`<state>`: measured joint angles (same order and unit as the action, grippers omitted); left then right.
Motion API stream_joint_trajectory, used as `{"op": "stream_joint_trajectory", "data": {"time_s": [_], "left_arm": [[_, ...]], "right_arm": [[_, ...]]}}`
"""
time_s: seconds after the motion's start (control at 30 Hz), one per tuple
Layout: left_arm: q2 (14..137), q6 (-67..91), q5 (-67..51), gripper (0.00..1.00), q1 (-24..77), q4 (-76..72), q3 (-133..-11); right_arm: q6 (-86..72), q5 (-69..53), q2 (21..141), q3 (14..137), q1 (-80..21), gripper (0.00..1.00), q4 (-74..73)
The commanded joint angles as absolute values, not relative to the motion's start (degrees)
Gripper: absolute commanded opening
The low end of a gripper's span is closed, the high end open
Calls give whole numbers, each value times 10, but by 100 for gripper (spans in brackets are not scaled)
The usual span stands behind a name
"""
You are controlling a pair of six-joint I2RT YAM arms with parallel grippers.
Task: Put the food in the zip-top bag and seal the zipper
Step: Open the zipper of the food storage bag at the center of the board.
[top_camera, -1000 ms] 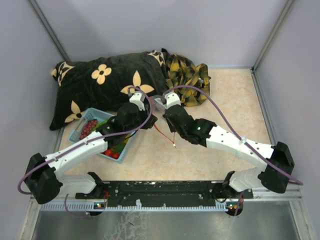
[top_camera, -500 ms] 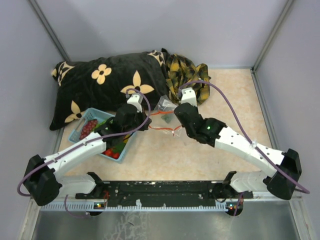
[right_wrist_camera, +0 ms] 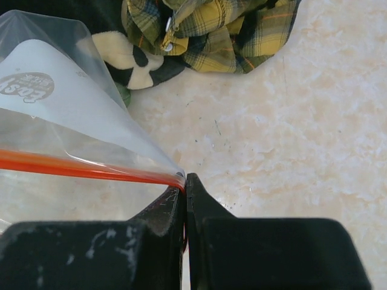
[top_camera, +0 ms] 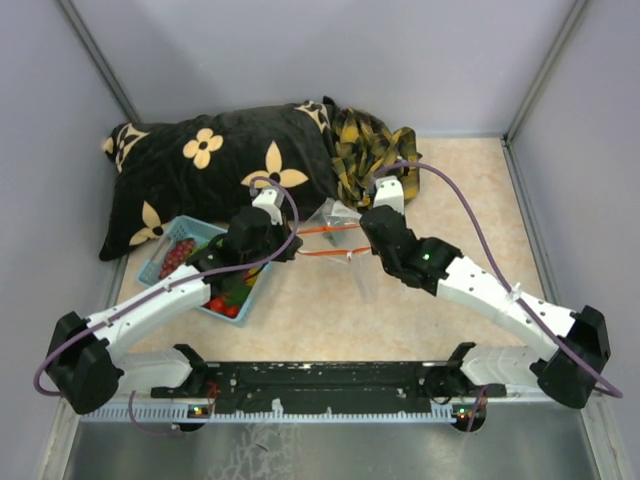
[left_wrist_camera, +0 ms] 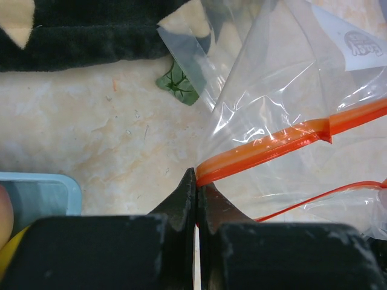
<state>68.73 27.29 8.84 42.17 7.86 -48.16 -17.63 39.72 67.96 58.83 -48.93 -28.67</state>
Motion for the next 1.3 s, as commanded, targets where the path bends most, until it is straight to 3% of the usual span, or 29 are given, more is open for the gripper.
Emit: {"op": "stream_joint_trajectory", "data": {"time_s": [0.0, 0.3, 0.53, 0.67, 0.73, 1.0, 1.27], "left_arm": [[662, 277, 102, 0, 398, 107, -456], [666, 277, -12, 5, 398, 66, -487], [667, 298, -51, 30, 398, 37, -516], [654, 300, -39, 49, 396, 44, -532], [644, 295, -24, 53, 394, 62, -539], [587, 290, 94, 71, 389, 232, -565], [515, 369, 238, 79, 388, 501, -599]], "right_arm": [[-176, 430, 623, 576, -464, 0, -275], [-142, 277, 663, 593, -471, 0, -214], [-125, 272, 715, 636, -505, 0, -202], [-119, 297, 738, 657, -518, 0, -214], [-117, 307, 742, 661, -521, 0, -218], [-99, 327, 748, 658, -521, 0, -225], [-90, 305, 742, 623, -522, 0, -194]]}}
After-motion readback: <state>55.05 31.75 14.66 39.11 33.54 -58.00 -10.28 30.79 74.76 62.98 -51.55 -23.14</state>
